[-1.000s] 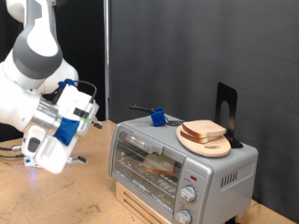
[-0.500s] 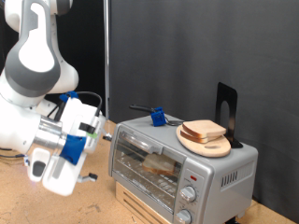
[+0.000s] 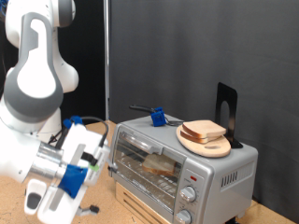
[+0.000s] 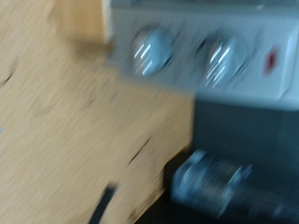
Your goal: Make a piece of toast with the oven
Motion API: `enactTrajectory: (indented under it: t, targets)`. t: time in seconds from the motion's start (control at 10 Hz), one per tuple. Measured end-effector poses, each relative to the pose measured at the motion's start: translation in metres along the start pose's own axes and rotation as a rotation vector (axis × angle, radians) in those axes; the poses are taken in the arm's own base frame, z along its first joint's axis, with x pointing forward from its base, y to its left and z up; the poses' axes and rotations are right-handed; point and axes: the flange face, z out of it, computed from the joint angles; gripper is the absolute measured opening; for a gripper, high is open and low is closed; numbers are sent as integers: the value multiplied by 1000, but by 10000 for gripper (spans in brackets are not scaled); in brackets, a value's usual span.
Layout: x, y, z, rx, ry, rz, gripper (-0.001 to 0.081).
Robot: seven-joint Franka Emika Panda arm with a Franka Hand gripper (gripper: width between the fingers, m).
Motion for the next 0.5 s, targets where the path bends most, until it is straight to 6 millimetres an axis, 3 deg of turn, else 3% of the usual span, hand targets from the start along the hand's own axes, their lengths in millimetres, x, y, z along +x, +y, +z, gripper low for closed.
enactTrajectory:
  t: [0.1,0.5]
  targets:
    - [9,-2,7,5,40,4,682]
    - [1,-10,15,-22,-117,134,682]
